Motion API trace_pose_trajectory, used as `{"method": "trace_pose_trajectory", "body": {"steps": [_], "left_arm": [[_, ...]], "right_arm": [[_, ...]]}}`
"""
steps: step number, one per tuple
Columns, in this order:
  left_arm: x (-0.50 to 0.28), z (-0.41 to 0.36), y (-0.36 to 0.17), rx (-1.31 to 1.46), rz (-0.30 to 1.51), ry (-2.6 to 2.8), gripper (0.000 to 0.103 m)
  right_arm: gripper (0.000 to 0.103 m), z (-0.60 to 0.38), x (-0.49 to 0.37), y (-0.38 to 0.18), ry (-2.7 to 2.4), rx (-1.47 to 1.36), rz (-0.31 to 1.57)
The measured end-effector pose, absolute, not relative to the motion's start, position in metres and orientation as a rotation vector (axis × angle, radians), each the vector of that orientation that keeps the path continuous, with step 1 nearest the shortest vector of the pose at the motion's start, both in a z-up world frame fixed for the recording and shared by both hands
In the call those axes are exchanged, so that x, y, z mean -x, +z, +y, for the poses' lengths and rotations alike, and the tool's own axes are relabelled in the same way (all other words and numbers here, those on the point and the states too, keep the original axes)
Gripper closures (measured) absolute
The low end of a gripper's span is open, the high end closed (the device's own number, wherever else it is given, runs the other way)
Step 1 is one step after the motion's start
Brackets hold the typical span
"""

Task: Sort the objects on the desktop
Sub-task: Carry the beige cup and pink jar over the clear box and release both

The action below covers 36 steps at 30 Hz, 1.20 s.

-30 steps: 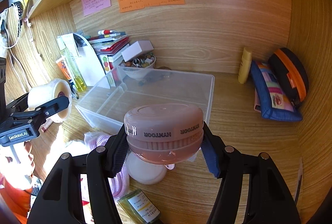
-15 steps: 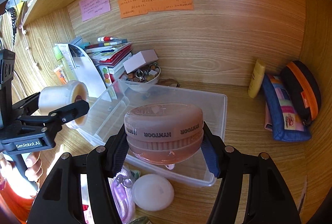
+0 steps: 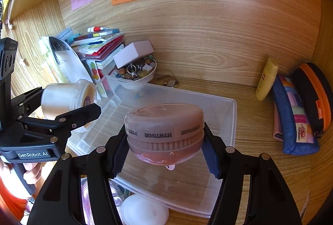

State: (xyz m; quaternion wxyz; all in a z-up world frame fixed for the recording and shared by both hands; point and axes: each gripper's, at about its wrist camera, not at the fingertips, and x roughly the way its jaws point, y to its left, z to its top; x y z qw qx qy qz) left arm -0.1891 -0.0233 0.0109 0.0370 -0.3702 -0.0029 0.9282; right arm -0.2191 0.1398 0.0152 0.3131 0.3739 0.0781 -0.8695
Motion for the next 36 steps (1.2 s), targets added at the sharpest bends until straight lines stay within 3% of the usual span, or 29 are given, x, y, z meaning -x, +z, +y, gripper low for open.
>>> {"method": "trace_pose_trajectory", "body": {"steps": [14, 27, 36], "left_arm": [[0.22, -0.02, -0.015, 1.281, 0.075, 2.752, 0.014], [0.225, -0.005, -0.025, 1.292, 0.264, 2.763, 0.014], [0.231, -0.004, -0.028, 1.352, 0.201, 2.698, 0.014]], "right_arm": [[0.043, 0.125, 0.24, -0.011, -2.252, -1.094, 0.368], [0.043, 0.113, 0.248, -0.032, -2.237, -1.163, 0.561], [0.043, 0.114, 0.247, -0.03, -2.245, -1.183, 0.577]]}}
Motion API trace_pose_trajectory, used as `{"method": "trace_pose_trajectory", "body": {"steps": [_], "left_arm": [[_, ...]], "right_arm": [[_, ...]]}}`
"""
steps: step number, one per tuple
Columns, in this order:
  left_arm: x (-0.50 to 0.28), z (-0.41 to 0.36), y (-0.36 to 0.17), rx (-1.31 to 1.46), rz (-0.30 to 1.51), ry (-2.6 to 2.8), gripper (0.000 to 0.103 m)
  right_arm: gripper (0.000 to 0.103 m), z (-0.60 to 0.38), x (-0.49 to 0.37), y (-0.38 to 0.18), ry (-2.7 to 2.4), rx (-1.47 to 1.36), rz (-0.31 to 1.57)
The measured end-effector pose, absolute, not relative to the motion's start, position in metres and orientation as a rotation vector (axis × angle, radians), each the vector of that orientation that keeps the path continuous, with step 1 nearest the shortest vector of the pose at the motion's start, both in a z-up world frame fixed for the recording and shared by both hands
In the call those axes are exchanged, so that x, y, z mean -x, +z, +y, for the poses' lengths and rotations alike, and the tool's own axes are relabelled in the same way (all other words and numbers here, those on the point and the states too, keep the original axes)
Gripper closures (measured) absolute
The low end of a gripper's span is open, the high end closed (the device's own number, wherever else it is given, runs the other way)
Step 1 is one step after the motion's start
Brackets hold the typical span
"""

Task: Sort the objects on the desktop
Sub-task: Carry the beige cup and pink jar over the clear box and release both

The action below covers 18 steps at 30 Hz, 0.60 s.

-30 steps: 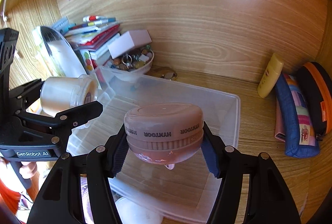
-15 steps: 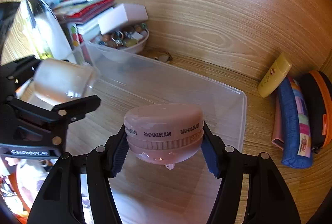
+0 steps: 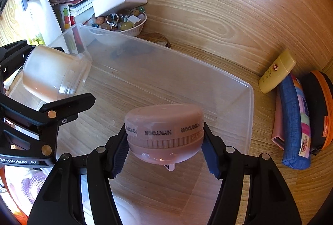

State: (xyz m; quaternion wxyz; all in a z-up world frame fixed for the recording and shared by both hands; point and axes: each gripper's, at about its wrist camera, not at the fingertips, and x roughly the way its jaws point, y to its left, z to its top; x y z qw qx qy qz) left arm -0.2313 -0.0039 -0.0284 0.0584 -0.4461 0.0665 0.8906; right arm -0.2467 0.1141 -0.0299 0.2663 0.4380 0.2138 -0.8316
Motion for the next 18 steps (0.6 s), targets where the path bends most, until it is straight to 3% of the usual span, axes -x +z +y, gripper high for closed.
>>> {"method": "trace_pose_trajectory", "body": {"steps": [14, 18], "left_arm": [[0.22, 0.004, -0.014, 1.327, 0.23, 2.748, 0.012], [0.213, -0.002, -0.007, 1.285, 0.221, 2.776, 0.009]], "right_arm": [[0.043, 0.111, 0.244, -0.028, -2.273, -1.203, 0.584], [0.033, 0.111, 0.23, -0.016, -2.304, -1.14, 0.616]]}}
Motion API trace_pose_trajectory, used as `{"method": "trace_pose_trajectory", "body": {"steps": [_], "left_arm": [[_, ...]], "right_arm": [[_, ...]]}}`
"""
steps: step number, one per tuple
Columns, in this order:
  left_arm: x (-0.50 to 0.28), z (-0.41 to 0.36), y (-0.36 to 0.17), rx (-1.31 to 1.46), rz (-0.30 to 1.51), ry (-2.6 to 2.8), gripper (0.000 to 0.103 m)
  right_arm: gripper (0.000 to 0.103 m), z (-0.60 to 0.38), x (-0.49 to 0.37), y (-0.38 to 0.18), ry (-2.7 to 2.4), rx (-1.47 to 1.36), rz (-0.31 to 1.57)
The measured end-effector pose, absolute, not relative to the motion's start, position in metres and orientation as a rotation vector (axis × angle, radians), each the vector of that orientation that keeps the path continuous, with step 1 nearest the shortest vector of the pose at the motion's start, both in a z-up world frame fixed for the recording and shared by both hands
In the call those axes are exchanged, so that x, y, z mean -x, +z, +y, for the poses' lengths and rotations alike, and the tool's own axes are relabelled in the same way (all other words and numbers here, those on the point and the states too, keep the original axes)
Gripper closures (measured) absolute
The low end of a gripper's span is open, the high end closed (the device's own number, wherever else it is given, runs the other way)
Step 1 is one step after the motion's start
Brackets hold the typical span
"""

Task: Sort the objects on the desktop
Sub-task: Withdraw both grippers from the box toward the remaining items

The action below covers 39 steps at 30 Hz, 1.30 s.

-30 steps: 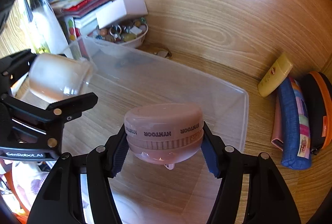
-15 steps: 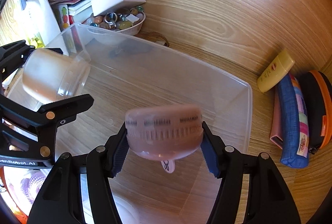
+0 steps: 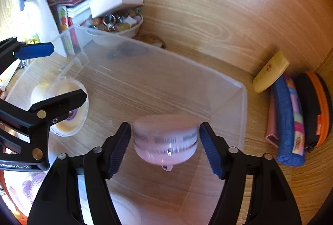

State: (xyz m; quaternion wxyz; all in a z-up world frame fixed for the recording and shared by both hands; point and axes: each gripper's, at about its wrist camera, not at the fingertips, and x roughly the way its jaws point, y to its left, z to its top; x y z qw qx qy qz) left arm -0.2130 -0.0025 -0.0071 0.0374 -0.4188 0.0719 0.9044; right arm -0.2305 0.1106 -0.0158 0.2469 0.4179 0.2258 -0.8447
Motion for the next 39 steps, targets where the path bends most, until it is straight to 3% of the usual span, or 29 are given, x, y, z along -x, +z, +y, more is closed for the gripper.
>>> {"method": "trace_pose_trajectory", "body": {"steps": [3, 20, 39], "left_arm": [[0.209, -0.006, -0.001, 1.269, 0.192, 2.784, 0.009], [0.138, -0.021, 0.033, 1.147, 0.135, 2.868, 0.006], [0.062, -0.043, -0.006, 1.296, 0.112, 2.806, 0.005]], "right_arm": [[0.025, 0.112, 0.219, -0.006, -2.328, -1.08, 0.628], [0.02, 0.134, 0.16, 0.022, -2.394, -0.908, 0.577], [0.02, 0.185, 0.105, 0.001, -2.383, -0.977, 0.452]]}}
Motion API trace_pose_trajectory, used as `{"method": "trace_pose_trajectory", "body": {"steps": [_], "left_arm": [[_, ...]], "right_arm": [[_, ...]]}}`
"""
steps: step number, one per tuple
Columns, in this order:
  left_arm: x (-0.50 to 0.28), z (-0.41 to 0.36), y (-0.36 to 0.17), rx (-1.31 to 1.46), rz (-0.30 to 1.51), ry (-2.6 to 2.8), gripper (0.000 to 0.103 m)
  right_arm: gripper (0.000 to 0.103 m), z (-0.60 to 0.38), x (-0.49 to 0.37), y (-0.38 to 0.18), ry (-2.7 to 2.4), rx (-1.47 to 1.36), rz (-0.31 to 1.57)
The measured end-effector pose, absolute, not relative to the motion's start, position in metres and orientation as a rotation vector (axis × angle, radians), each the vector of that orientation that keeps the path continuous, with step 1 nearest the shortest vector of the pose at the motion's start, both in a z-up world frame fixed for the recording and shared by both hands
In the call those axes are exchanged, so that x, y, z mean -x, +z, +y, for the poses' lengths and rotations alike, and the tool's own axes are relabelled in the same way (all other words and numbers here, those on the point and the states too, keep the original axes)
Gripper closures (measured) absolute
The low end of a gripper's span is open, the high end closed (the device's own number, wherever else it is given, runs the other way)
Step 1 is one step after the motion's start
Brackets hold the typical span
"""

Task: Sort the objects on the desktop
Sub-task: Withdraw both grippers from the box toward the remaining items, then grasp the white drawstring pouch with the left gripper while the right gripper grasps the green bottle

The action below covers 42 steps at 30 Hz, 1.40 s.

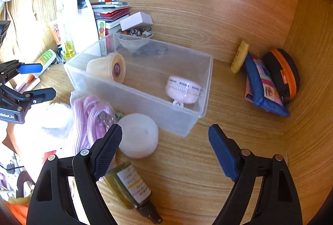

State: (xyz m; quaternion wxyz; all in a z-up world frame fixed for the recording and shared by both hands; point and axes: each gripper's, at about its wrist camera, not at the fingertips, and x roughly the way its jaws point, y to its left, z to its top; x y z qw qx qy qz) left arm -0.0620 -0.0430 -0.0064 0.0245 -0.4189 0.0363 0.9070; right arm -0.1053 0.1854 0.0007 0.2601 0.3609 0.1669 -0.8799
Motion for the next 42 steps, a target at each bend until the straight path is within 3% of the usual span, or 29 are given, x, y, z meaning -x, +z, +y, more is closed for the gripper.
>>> {"method": "trace_pose_trajectory", "body": {"steps": [7, 14, 17, 29, 35, 37, 40, 42], "left_arm": [[0.051, -0.029, -0.024, 1.346, 0.071, 2.692, 0.005], [0.048, -0.016, -0.047, 1.395, 0.146, 2.665, 0.005], [0.046, -0.03, -0.051, 1.426, 0.084, 2.653, 0.001], [0.054, -0.053, -0.054, 1.517, -0.093, 2.591, 0.001], [0.075, -0.049, -0.064, 1.534, -0.158, 2.543, 0.001], [0.078, -0.045, -0.063, 1.511, -0.129, 2.566, 0.001], [0.076, -0.041, -0.064, 1.463, -0.077, 2.6, 0.001], [0.072, -0.04, -0.063, 1.437, -0.059, 2.606, 0.012]], "right_arm": [[0.02, 0.191, 0.085, -0.014, -2.364, -1.018, 0.453], [0.02, 0.193, 0.068, -0.027, -2.338, -1.047, 0.473], [0.02, 0.192, 0.064, -0.033, -2.339, -1.051, 0.496], [0.022, 0.181, 0.076, -0.042, -2.282, -1.043, 0.482], [0.048, 0.18, 0.081, -0.049, -2.226, -1.089, 0.466], [0.064, 0.181, 0.083, -0.053, -2.214, -1.107, 0.461], [0.065, 0.184, 0.085, -0.054, -2.22, -1.107, 0.435], [0.065, 0.187, 0.085, -0.051, -2.23, -1.091, 0.416]]}}
